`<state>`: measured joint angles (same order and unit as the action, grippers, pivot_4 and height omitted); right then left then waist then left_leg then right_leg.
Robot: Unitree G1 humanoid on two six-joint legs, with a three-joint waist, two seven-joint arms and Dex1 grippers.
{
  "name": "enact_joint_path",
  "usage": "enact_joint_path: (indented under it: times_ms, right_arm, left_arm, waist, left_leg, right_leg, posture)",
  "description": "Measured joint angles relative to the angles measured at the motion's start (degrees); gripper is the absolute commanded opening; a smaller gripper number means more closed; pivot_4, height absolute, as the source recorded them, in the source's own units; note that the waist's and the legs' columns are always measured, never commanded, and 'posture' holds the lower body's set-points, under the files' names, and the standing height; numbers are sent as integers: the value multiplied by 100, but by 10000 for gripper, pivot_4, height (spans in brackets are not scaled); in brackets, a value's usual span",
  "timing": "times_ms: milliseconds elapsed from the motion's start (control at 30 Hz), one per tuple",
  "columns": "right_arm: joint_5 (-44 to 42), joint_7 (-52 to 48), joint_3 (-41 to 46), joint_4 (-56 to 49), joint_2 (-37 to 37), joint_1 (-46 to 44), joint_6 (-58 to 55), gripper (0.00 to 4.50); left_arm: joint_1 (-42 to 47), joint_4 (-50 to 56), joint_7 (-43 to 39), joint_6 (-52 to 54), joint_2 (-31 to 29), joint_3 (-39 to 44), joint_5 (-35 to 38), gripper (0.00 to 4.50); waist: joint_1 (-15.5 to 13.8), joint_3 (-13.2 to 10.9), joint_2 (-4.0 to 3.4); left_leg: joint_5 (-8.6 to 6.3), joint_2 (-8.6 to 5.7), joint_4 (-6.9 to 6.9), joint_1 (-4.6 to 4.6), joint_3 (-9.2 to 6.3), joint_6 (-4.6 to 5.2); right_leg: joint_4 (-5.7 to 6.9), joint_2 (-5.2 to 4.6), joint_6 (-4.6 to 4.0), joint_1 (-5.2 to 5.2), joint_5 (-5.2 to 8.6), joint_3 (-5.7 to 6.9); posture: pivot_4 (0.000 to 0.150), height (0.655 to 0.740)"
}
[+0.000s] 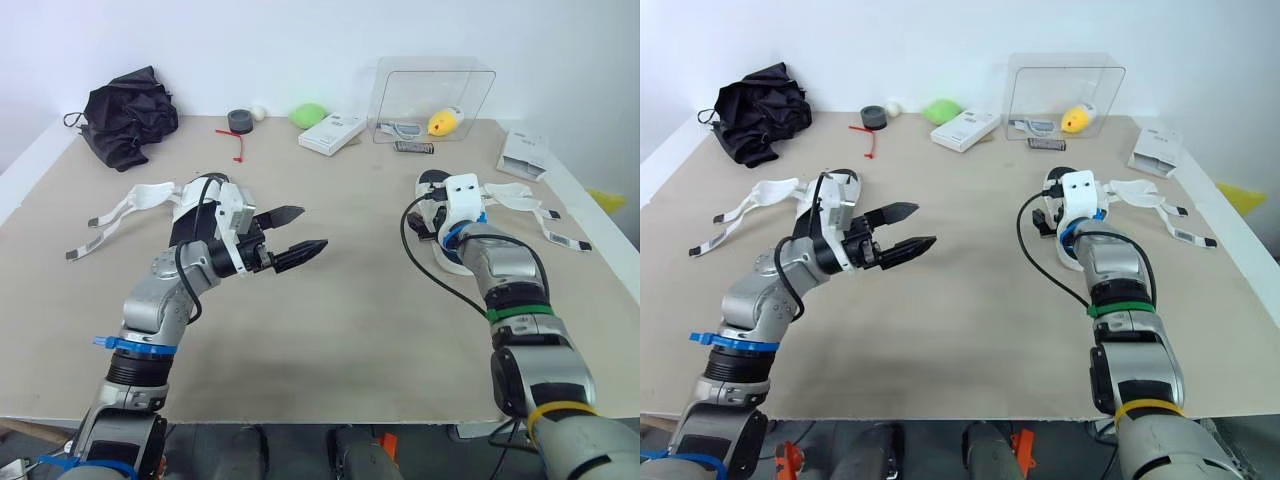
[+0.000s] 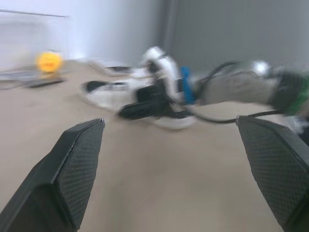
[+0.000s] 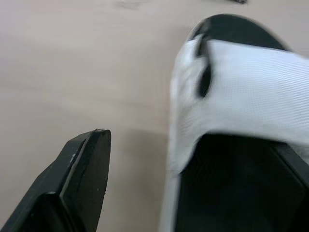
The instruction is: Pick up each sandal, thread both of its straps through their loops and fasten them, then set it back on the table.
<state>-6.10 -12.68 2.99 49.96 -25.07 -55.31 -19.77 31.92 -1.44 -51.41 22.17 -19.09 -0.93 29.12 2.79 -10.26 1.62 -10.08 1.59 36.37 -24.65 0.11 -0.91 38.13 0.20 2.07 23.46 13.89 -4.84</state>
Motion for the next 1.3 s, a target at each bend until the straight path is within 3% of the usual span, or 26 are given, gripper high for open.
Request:
enact_joint_path:
  times_ms: [100, 200, 433, 467, 800, 1000, 1133, 1300]
  right_arm:
    - [152, 207, 5, 495, 59, -207, 344, 43966]
    - [181, 398, 133, 926, 126, -371, 628, 36786]
    - [38, 255, 489, 1249, 184, -422, 1104, 3251]
    - [28, 226, 498, 1272, 185, -422, 1134, 1449]
    - [-36, -289, 632, 1263, 182, -409, 1115, 1449]
    - [-178, -1459, 552, 467, 174, -37, 803, 1449]
    - [-526, -2853, 178, -1127, 58, 688, 372, 1449]
    - [-1331, -5125, -787, -4057, -611, 1887, -284, 1449]
  left_arm:
    - [-2, -91, 151, -113, 31, -40, -157, 45000]
    - [-3, -186, 358, -190, 56, -29, -244, 45000]
    - [-4, -216, 731, -193, 231, 216, -184, 45000]
    - [-3, -216, 753, -178, 236, 252, -157, 45000]
    - [-197, -185, 588, 83, -2, 291, -99, 45000]
    - [-191, -144, 463, 222, -268, 427, 66, 45000]
    - [-103, -129, 311, 431, -490, 559, 272, 45000]
    - [-70, -9, -303, 767, -1150, 773, 628, 45000]
  waist:
    - [0, 0, 0]
    - [0, 0, 0]
    - [1, 0, 0]
    - [2, 0, 0]
    - [15, -1, -1]
    - [14, -1, -2]
    - [10, -3, -5]
    - [0, -4, -7]
  left_leg:
    - [-3, 0, -4, -4, -1, 1]
    - [-4, 0, -6, -4, -1, 2]
    - [-4, -2, -6, -3, -1, 2]
    - [-4, -1, -6, -3, -1, 2]
    - [-4, 2, -7, -2, -2, 2]
    - [-4, 6, -7, -2, -4, 2]
    - [-6, 7, -8, -8, -9, -1]
    - [-15, 9, -6, -32, -20, -3]
  right_leg:
    - [0, -1, -2, 5, 3, 1]
    - [0, -2, -3, 5, 3, 1]
    - [0, -4, -2, 4, 3, 1]
    - [1, -3, -2, 4, 3, 1]
    - [1, 1, -4, 5, 2, 2]
    - [1, 4, -5, 5, 1, 4]
    - [2, 5, -2, 11, 4, 9]
    - [2, 5, -4, 30, 8, 24]
  posture:
    - [1500, 7400]
    - [1500, 7400]
    - [1500, 7400]
    - [1500, 7400]
    - [1500, 7400]
    - [1500, 7400]
    - [1500, 7400]
    - [1500, 7400]
